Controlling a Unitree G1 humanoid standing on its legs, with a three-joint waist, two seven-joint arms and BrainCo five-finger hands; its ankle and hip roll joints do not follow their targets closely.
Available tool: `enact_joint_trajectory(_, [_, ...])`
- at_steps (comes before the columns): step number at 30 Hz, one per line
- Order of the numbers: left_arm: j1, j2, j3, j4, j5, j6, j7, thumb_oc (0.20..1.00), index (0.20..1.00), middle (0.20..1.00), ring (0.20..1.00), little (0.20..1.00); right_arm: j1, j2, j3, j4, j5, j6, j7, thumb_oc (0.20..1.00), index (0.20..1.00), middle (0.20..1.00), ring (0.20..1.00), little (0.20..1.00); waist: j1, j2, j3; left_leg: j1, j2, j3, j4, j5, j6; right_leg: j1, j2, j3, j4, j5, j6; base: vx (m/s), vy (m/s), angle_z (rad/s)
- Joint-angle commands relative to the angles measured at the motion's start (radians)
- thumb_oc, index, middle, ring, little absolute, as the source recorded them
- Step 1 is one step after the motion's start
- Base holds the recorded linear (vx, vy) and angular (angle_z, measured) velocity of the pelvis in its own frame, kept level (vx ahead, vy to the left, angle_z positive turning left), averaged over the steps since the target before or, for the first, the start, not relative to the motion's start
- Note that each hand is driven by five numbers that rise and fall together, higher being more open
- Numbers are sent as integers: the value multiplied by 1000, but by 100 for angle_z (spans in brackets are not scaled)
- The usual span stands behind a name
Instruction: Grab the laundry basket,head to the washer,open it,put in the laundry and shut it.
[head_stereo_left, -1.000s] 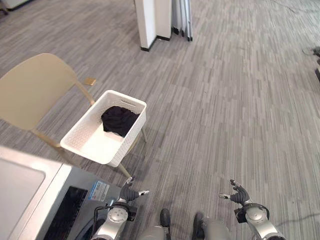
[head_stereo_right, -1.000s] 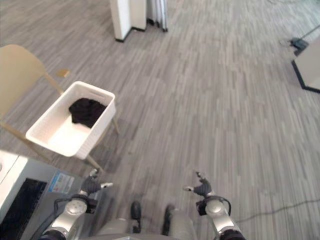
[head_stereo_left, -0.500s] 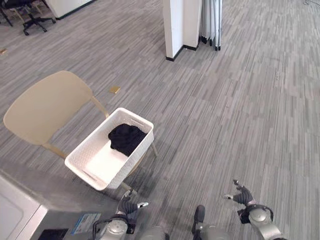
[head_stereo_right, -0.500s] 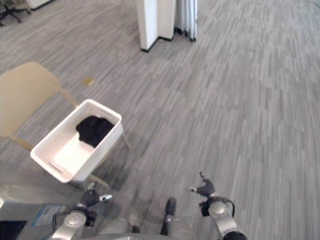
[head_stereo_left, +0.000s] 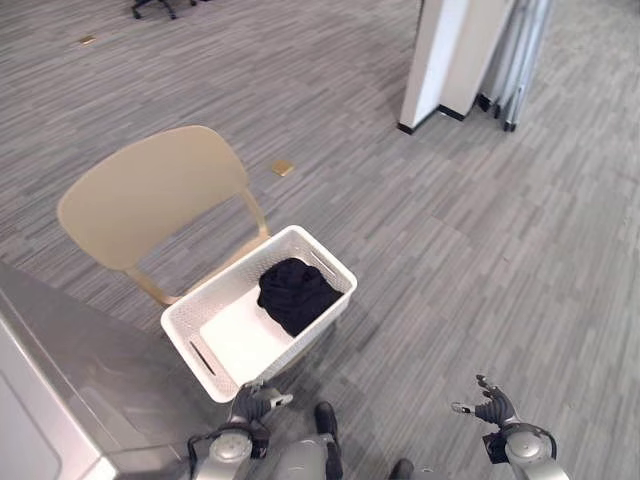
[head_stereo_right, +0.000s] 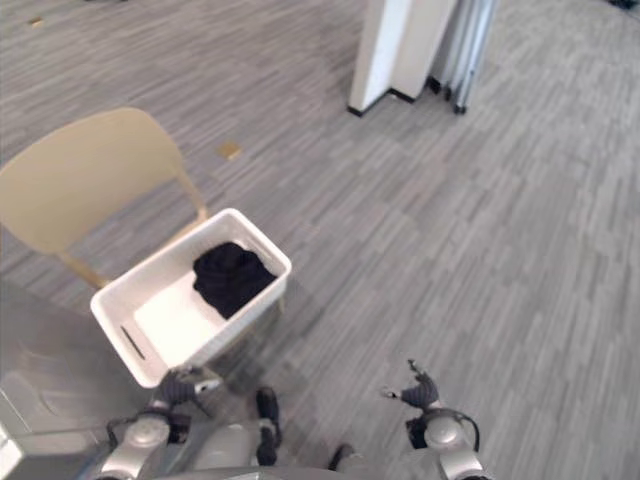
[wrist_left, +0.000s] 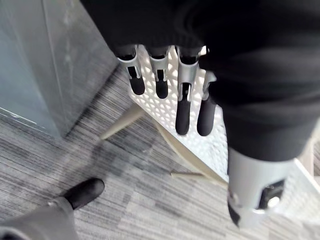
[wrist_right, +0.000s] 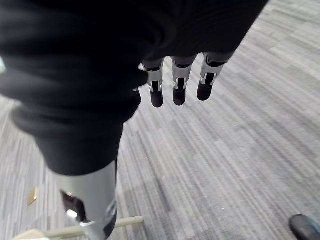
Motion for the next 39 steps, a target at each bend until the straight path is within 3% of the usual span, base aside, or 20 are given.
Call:
enact_joint_trajectory(1, [2,67,30,-77,-30,-22,18,1000,1000,1000,1000,1000,-20,-13,-22,-42,-9,-31,2,1000,1000,1000,1000,1000,37,-17,-13,32,33,-56,15,-68,-41,-112,6,90,151,-12,49,181,107,71])
enact_joint_trajectory(4, [5,74,29,-92,-25,-22,15,1000,1000,1000,1000,1000,-22,-17,-26,-66,-9,-32,2,1000,1000,1000,1000,1000,26,-10,-9,51,27,-89,-2,-59,-26,-172,30,141,174,6,31,79,27,97])
enact_joint_trajectory(6, [-6,71,8,-97,-18,-26,6,1000,1000,1000,1000,1000,-32,-34,-27,-89,-10,-36,-4,1000,1000,1000,1000,1000,-7,1,6,95,3,-200,-21,-65,-26,-254,82,267,83,19,26,216,-52,133])
enact_joint_trajectory(7, [-7,71,8,-97,-18,-26,6,1000,1000,1000,1000,1000,-33,-34,-27,-89,-10,-36,-4,1000,1000,1000,1000,1000,-8,1,4,93,3,-201,-22,-63,-26,-255,83,265,79,22,25,157,-67,118])
enact_joint_trajectory(8, [-12,69,3,-101,-19,-26,4,1000,1000,1000,1000,1000,-34,-39,-33,-98,-7,-35,-7,1000,1000,1000,1000,1000,-17,1,10,100,-7,-234,-20,-64,-26,-273,96,306,58,36,32,121,-91,145])
enact_joint_trajectory(9, [-27,62,-13,-104,-19,-28,1,1000,1000,1000,1000,1000,-32,-49,-36,-122,-10,-36,-8,1000,1000,1000,1000,1000,-34,-3,21,106,-31,-308,-13,-69,-28,-296,119,392,18,63,42,155,-130,151])
enact_joint_trajectory(12, [-36,63,-34,-113,-3,-31,-9,1000,1000,1000,1000,1000,-32,-73,-34,-175,-30,-41,1,1000,1000,1000,1000,1000,-43,-17,22,107,-59,-385,7,-81,-34,-292,135,475,-20,83,45,100,-137,140])
enact_joint_trajectory(16, [-25,65,-38,-114,3,-35,-16,1000,1000,1000,1000,1000,-58,-106,-5,-206,-65,-55,15,1000,1000,1000,1000,1000,-29,-27,7,100,-62,-433,14,-79,-46,-252,126,446,-56,86,31,66,-169,100])
enact_joint_trajectory(18, [-16,77,-35,-108,2,-41,-21,1000,1000,1000,1000,1000,-170,-218,88,-308,-163,-73,32,1000,1000,1000,1000,1000,25,-33,3,74,-43,-496,8,-60,-89,-204,131,371,-117,78,16,94,-433,75])
enact_joint_trajectory(21, [-17,80,-39,-105,3,-46,-23,1000,1000,1000,1000,1000,-206,-257,119,-324,-198,-80,30,1000,1000,1000,1000,1000,34,-34,6,45,-41,-515,7,-42,-104,-199,124,322,-132,74,12,-16,-173,127])
enact_joint_trajectory(22, [-24,85,-48,-106,1,-50,-21,1000,1000,1000,1000,1000,-253,-298,157,-338,-238,-85,27,1000,1000,1000,1000,1000,54,-31,29,9,-34,-507,25,-35,-117,-192,117,274,-132,59,8,-64,-102,97])
enact_joint_trajectory(24, [-31,87,-52,-108,1,-51,-18,1000,1000,1000,1000,1000,-279,-320,175,-338,-256,-85,21,1000,1000,1000,1000,1000,51,-31,34,-17,-29,-490,28,-23,-118,-197,108,248,-132,57,7,-58,-62,63])
enact_joint_trajectory(27, [-48,97,-51,-115,4,-56,-16,1000,1000,1000,1000,1000,-331,-375,219,-351,-316,-87,22,1000,1000,1000,1000,1000,52,-27,50,-50,22,-366,15,-8,-109,-200,94,183,-130,45,2,-30,-16,91])
enact_joint_trajectory(28, [-66,104,-54,-109,1,-58,-12,1000,1000,1000,1000,1000,-354,-390,242,-341,-335,-82,22,1000,1000,1000,1000,1000,54,-26,60,-62,54,-296,-1,5,-107,-205,89,147,-126,36,0,1,0,74])
enact_joint_trajectory(29, [-73,107,-55,-100,2,-60,-11,1000,1000,1000,1000,1000,-373,-394,262,-327,-350,-78,21,1000,1000,1000,1000,1000,57,-25,62,-64,63,-277,-14,14,-108,-210,88,132,-123,35,0,11,1,73])
enact_joint_trajectory(35, [-96,122,-66,-75,12,-71,12,1000,1000,1000,1000,1000,-457,-387,325,-251,-394,-67,-12,1000,1000,1000,1000,1000,80,-35,80,-87,63,-280,-47,38,-106,-235,83,106,-108,32,0,58,41,29])
enact_joint_trajectory(39, [-131,134,-70,-69,-26,-85,41,1000,1000,1000,1000,1000,-580,-352,397,-103,-433,-40,-59,1000,1000,1000,1000,1000,119,-37,116,-132,46,-297,-45,50,-104,-282,76,116,-90,40,2,16,64,6])
